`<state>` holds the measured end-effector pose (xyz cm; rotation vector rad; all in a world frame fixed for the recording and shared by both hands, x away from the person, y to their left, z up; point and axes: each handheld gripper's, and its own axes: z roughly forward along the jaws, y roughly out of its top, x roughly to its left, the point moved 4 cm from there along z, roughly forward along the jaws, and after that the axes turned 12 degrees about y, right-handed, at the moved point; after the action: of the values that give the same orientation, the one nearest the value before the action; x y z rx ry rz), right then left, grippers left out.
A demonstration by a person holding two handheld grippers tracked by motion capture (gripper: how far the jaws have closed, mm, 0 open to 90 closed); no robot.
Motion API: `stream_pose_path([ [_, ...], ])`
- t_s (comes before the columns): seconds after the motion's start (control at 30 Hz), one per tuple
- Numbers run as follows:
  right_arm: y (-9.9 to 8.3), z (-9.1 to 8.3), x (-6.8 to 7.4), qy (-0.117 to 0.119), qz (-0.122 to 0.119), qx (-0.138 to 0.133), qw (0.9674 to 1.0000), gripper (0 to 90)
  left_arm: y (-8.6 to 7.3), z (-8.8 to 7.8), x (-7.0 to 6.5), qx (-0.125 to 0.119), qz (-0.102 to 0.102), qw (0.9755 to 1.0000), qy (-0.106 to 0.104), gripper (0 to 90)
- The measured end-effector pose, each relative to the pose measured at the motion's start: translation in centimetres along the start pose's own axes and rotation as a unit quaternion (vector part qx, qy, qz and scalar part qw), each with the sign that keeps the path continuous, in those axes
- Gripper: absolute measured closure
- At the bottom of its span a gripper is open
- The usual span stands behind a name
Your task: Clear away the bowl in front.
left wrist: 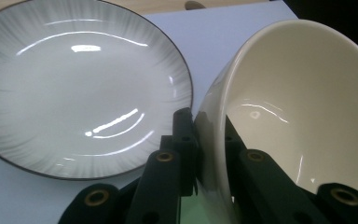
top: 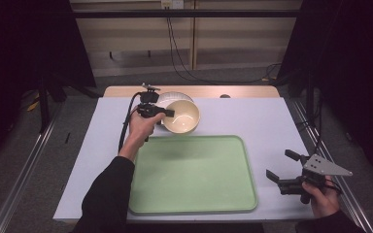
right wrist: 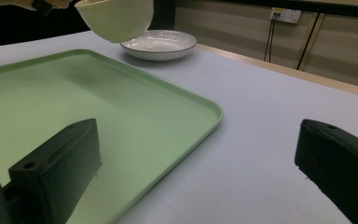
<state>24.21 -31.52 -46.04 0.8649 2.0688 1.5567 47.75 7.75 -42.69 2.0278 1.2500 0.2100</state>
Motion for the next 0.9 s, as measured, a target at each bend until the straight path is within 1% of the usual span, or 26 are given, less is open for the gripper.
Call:
stream_pose_path([
  [0.03,0.0,0.0,0.0,0.000,0.000,0.000,1.0000,0.0,-0.1,0.1,-0.5,-0.001,0.004,1.0000,-0.005,83.1],
  [0.07,0.0,0.0,0.0,0.000,0.000,0.000,1.0000,0.0,-0.1,0.1,-0.5,-0.001,0.004,1.0000,-0.005,83.1],
  [0.13,0.0,0.0,0.0,-0.001,0.000,0.000,1.0000,0.0,-0.2,0.2,-1.3,0.000,0.006,0.9999,-0.015,83.1],
  [0.27,0.0,0.0,0.0,-0.001,0.000,-0.002,1.0000,0.0,-0.2,0.4,-1.7,0.000,0.009,0.9998,-0.017,83.1],
  [0.33,0.0,0.0,0.0,0.000,0.000,-0.001,1.0000,0.0,-0.4,0.5,-2.0,0.003,0.007,0.9997,-0.021,83.1],
  [0.37,0.0,0.0,0.0,0.000,0.000,-0.002,1.0000,0.0,-0.4,0.6,-2.1,0.005,0.011,0.9997,-0.023,83.0],
  [0.47,0.0,0.0,0.0,0.000,0.000,-0.001,1.0000,0.0,-0.6,0.8,-2.4,0.007,0.011,0.9996,-0.025,83.1],
  [0.5,0.0,0.0,0.0,0.000,0.000,-0.001,1.0000,0.0,-0.8,1.0,-2.8,0.009,0.013,0.9995,-0.026,83.1],
  [0.53,0.0,0.0,0.0,0.000,0.000,-0.001,1.0000,0.0,-0.8,1.0,-2.8,0.009,0.013,0.9995,-0.026,83.1],
  [0.6,0.0,0.0,0.0,-0.003,-0.001,-0.001,1.0000,0.0,-1.0,1.4,-3.3,0.018,0.021,0.9992,-0.030,83.0],
  [0.67,0.0,0.0,0.0,-0.003,0.000,0.000,1.0000,0.0,-1.0,1.5,-3.6,0.017,0.019,0.9991,-0.032,83.0],
  [0.7,0.0,0.0,0.0,-0.002,-0.001,0.000,1.0000,0.0,-1.1,1.8,-4.0,0.019,0.020,0.9989,-0.037,83.1],
  [0.73,0.0,0.0,0.0,-0.002,-0.001,-0.001,1.0000,0.0,-1.2,1.9,-4.1,0.023,0.025,0.9987,-0.038,83.1],
  [0.77,0.0,0.0,0.0,-0.002,-0.001,-0.001,1.0000,0.0,-1.2,1.9,-4.1,0.023,0.025,0.9987,-0.038,83.1],
  [0.83,0.0,0.0,0.0,-0.001,-0.001,0.000,1.0000,0.0,-1.2,2.2,-4.7,0.027,0.029,0.9984,-0.040,83.0],
  [0.9,0.0,0.0,0.0,-0.003,-0.001,-0.001,1.0000,0.0,-1.1,2.3,-4.9,0.028,0.032,0.9982,-0.042,83.0],
])
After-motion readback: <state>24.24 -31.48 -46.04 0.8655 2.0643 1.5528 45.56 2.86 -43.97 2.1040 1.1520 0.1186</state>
